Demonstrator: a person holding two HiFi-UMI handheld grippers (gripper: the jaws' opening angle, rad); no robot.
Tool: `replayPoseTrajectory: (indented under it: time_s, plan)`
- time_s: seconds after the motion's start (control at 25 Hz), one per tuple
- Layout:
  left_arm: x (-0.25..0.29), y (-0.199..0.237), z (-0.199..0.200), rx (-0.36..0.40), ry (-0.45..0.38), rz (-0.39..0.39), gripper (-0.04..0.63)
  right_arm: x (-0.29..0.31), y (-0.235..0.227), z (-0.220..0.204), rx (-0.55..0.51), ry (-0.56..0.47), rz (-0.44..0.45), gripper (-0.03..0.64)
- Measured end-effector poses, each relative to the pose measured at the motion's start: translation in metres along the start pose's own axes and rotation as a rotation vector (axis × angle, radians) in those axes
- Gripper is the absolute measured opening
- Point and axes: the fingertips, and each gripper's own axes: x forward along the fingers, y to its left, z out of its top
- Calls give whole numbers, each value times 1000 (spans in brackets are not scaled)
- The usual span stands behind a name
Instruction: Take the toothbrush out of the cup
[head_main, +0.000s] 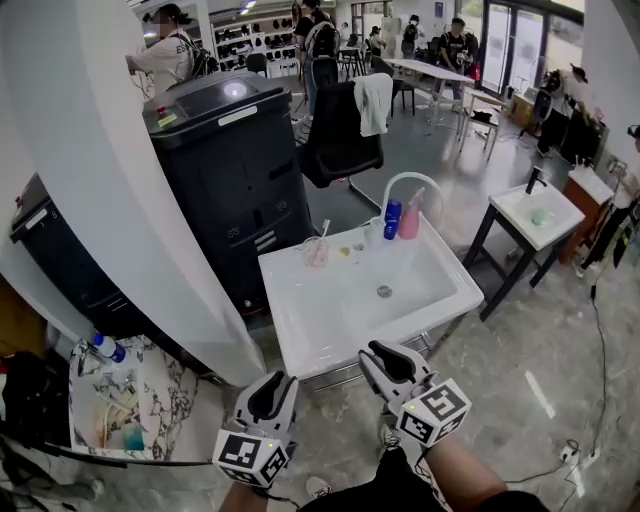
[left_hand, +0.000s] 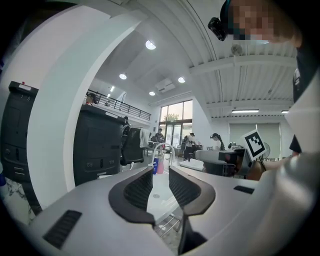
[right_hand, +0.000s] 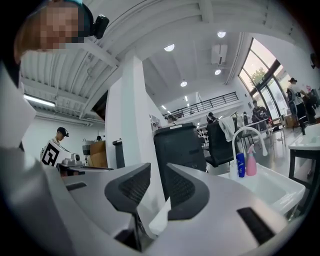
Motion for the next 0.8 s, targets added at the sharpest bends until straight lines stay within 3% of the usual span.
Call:
replayPoseTrajectory:
  time_s: [0.28, 0.8]
  plan:
    - [68, -11, 4, -1, 6, 45, 163, 20, -70, 13, 10, 7, 51, 127]
    - [160, -25, 27, 31, -32, 145, 175, 63, -158, 40, 6, 21, 202, 140]
